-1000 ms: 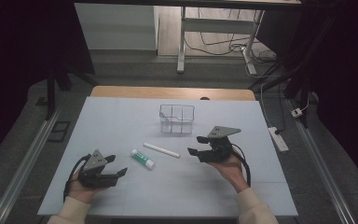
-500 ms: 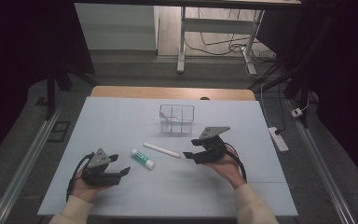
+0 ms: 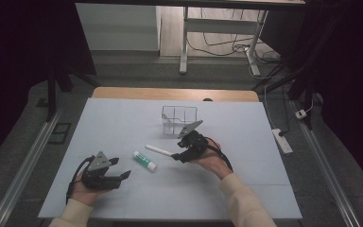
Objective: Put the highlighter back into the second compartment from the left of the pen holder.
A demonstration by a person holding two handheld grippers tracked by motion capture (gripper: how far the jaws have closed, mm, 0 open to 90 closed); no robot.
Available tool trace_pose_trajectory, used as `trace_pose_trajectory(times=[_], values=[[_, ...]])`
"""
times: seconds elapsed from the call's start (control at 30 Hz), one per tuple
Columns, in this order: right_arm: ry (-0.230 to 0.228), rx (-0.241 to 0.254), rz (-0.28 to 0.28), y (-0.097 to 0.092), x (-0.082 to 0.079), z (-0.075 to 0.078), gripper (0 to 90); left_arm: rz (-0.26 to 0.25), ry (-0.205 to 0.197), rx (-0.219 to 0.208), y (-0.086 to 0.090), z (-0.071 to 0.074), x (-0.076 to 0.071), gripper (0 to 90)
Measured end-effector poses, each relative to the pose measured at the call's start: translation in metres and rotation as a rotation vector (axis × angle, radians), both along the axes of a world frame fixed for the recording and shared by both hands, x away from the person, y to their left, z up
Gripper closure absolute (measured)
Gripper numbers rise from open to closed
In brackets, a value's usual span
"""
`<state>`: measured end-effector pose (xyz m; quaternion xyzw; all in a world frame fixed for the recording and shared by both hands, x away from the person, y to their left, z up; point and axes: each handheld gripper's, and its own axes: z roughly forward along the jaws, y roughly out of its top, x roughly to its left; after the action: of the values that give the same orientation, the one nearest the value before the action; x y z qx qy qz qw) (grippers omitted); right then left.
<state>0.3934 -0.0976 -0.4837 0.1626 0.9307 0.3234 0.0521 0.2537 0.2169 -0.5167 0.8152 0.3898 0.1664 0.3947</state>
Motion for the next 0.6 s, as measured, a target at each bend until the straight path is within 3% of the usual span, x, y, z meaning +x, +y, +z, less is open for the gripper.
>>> trace_pose_trajectory(times=[0.3,0.6], values=[[-0.001,-0.032,0.018,0.024,0.008,-0.011,40.8,-0.003,0.002,0.004,0.001,-0.001,0.0,30.3],[-0.006,-0.026,0.02,0.041,0.013,-0.016,45.4,-0.009,0.004,0.009,0.001,-0.002,-0.001,30.2]])
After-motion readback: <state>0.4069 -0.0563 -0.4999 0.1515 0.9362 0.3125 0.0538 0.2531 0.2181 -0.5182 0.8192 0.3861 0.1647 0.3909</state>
